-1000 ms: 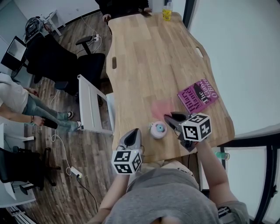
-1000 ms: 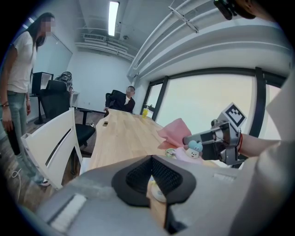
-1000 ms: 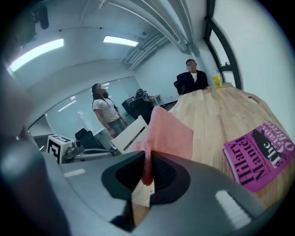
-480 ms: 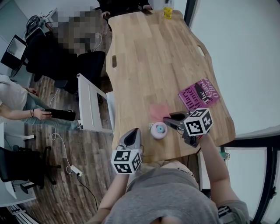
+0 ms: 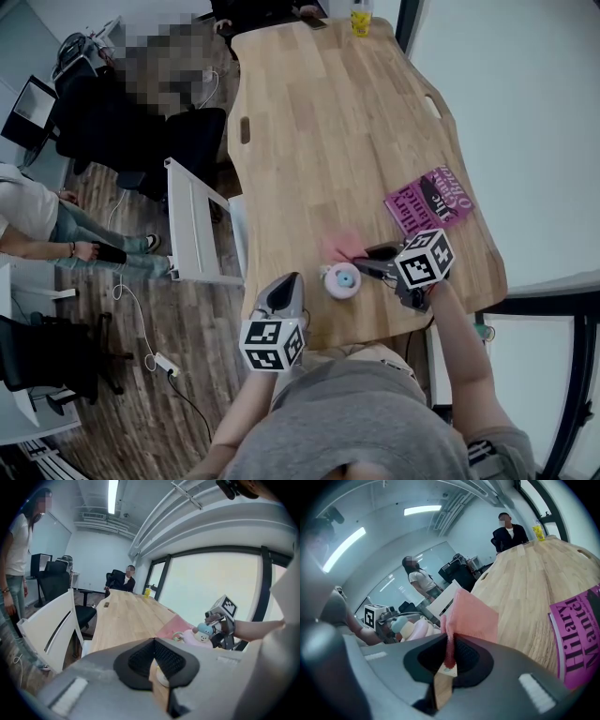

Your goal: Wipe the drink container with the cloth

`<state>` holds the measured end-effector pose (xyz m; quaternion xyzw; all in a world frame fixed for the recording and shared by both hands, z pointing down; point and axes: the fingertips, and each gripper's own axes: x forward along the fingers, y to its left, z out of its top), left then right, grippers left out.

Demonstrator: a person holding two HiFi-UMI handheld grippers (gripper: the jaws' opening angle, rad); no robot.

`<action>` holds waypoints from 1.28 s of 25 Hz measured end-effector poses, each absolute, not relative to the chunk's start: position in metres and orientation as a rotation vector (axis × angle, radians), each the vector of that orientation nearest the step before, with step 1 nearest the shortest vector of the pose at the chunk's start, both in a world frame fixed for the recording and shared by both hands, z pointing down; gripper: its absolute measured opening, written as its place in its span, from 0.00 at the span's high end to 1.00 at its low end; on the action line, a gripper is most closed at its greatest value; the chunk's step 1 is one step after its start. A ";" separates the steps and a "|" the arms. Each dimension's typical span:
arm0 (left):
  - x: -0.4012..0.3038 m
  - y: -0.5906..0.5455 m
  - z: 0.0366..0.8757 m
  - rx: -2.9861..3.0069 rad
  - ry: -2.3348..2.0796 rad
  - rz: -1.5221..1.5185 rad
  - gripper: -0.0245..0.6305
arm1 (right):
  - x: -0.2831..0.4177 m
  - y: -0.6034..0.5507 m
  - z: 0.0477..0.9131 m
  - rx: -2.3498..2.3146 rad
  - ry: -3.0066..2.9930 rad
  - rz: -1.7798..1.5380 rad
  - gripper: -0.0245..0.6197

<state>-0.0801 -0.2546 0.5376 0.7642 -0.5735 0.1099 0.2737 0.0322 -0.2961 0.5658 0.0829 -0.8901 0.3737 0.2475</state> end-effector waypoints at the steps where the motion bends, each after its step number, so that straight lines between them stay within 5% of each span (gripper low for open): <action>1: -0.081 -0.255 0.538 2.055 -1.543 0.297 0.96 | 0.033 -0.296 0.569 0.221 -2.418 1.024 0.91; 32: -0.088 -0.253 0.538 2.034 -1.555 0.303 0.96 | 0.050 -0.288 0.678 0.356 -2.127 0.979 0.91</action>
